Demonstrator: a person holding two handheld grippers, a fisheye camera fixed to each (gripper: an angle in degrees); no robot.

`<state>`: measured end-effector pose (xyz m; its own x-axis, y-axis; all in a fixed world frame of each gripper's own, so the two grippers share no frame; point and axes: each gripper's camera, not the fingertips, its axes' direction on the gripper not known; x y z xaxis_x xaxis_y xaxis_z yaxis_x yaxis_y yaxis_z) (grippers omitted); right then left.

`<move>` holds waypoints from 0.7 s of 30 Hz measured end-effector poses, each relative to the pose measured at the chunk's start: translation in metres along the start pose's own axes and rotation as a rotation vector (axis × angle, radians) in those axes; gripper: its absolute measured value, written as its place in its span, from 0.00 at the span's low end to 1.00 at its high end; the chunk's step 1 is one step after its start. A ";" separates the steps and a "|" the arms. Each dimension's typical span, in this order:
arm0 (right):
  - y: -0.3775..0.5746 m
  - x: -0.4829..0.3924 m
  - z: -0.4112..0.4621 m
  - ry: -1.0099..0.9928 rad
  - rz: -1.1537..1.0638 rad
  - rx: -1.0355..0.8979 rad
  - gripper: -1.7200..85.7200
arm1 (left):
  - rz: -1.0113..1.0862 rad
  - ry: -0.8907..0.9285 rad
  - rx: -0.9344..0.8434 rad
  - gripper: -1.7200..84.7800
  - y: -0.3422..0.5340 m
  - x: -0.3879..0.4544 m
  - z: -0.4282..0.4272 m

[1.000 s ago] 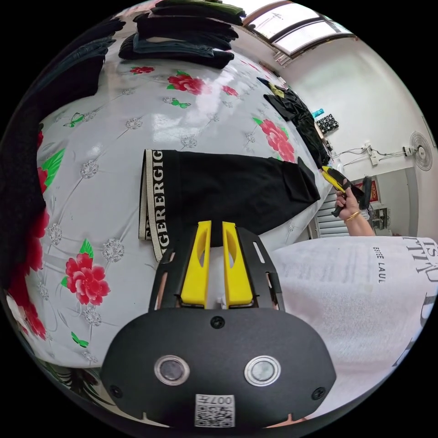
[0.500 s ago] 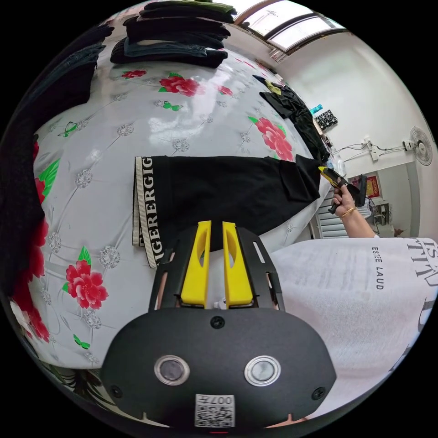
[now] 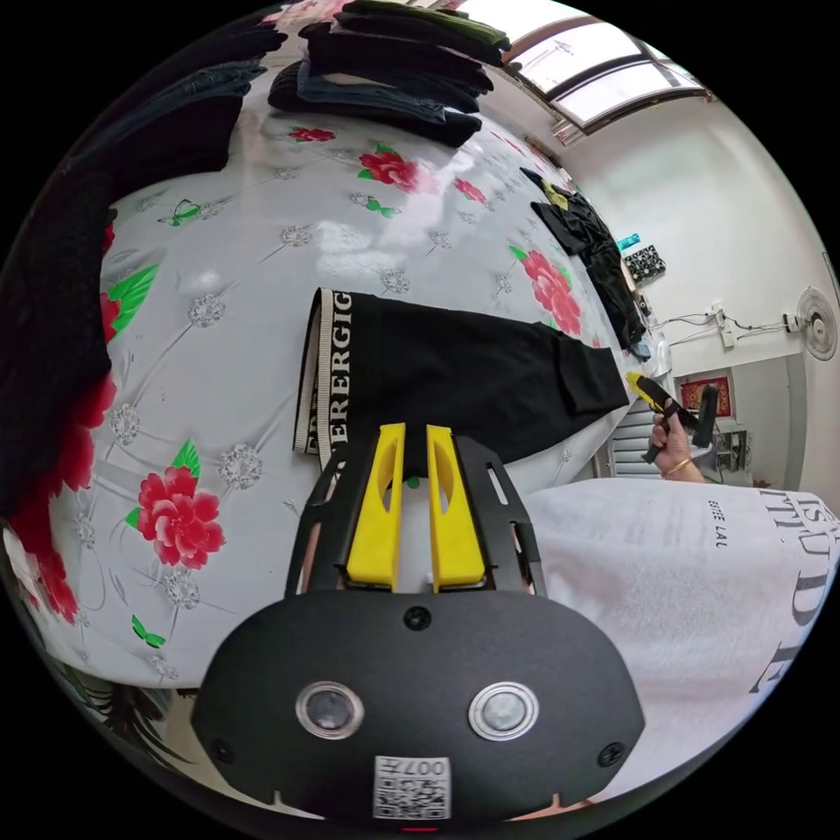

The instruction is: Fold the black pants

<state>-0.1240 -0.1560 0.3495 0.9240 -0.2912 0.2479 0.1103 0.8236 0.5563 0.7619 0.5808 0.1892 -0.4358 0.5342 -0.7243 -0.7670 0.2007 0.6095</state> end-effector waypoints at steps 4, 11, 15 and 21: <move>-0.002 0.076 0.023 0.006 0.190 -0.125 0.10 | -0.020 0.019 0.007 0.07 -0.001 -0.008 -0.006; -0.002 0.055 0.011 -0.285 0.148 -0.071 0.03 | -0.087 0.051 0.081 0.07 0.006 -0.028 -0.034; -0.018 -0.033 -0.022 -0.562 -0.034 0.041 0.03 | -0.158 0.053 0.143 0.07 0.018 -0.051 -0.056; 0.003 -0.276 0.000 -0.778 -0.532 -0.074 0.05 | -0.282 0.071 0.243 0.07 0.040 -0.091 -0.088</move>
<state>-0.3785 -0.0737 0.2830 0.2454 -0.8584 0.4504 0.4949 0.5104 0.7032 0.7294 0.4685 0.2515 -0.2612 0.3736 -0.8900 -0.7313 0.5253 0.4351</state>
